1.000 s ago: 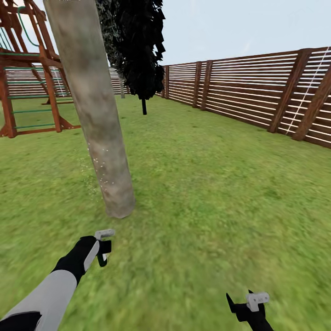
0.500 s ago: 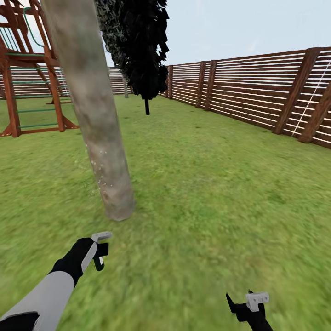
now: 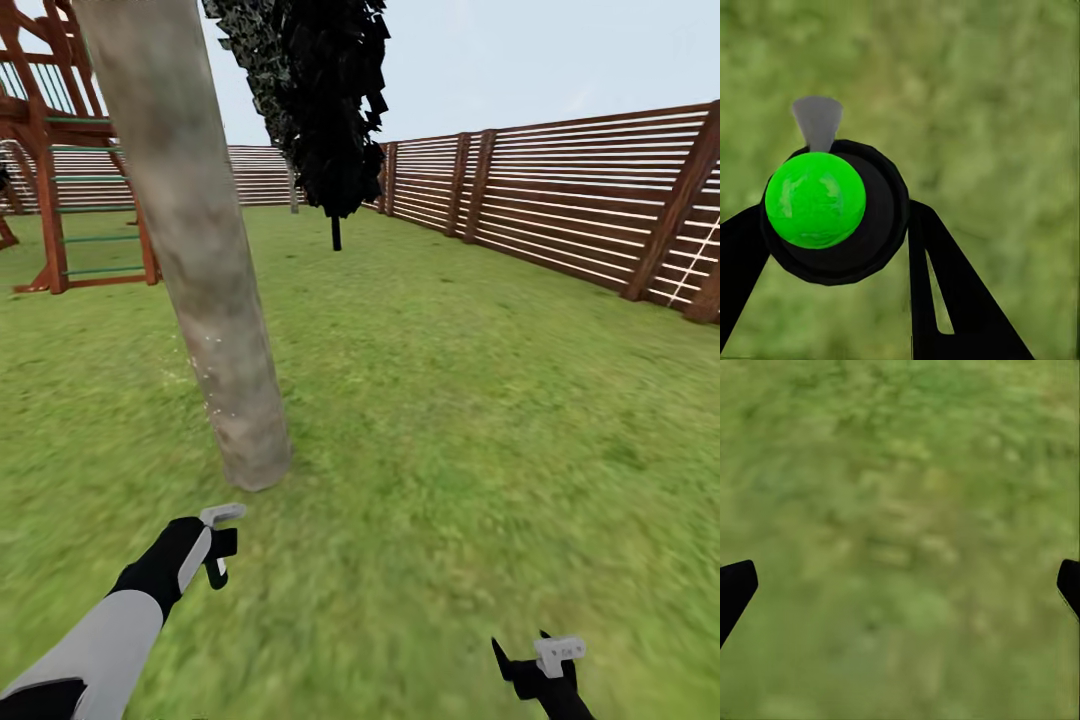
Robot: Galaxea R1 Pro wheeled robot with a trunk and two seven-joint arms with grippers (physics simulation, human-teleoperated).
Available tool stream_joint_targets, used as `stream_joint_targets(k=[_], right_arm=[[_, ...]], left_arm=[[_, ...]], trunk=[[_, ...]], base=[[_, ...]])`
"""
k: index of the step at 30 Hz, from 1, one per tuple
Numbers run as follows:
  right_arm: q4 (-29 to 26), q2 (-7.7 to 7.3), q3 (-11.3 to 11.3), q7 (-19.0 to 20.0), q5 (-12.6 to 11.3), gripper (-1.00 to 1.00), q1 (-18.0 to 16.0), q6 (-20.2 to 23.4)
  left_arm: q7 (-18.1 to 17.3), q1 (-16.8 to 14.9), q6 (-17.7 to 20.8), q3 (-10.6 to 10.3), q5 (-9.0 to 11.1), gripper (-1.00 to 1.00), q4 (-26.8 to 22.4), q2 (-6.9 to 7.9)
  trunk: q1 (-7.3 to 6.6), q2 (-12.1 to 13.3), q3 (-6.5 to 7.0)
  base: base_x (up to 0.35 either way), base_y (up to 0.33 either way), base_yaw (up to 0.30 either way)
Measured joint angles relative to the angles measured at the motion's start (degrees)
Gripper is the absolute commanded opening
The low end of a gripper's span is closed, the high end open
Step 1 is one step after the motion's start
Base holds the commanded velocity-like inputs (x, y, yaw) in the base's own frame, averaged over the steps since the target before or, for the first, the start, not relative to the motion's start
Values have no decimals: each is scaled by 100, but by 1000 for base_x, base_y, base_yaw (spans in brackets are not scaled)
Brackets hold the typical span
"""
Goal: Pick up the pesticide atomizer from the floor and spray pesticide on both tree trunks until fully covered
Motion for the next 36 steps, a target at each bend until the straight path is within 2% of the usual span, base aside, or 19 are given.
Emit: stream_joint_targets(k=[8,24,36], right_arm=[[0,0,0,0,0,100,0,0],[0,0,0,0,0,100,0,0],[0,0,0,-1,0,100,0,0]], left_arm=[[0,-1,0,0,1,-100,0,-16],[0,-2,0,0,0,-100,0,-16],[0,-2,-15,0,8,-100,0,0]], trunk=[[0,0,0],[0,0,0],[0,0,0]], base=[[7,-272,252],[39,-273,19],[156,-259,257]])
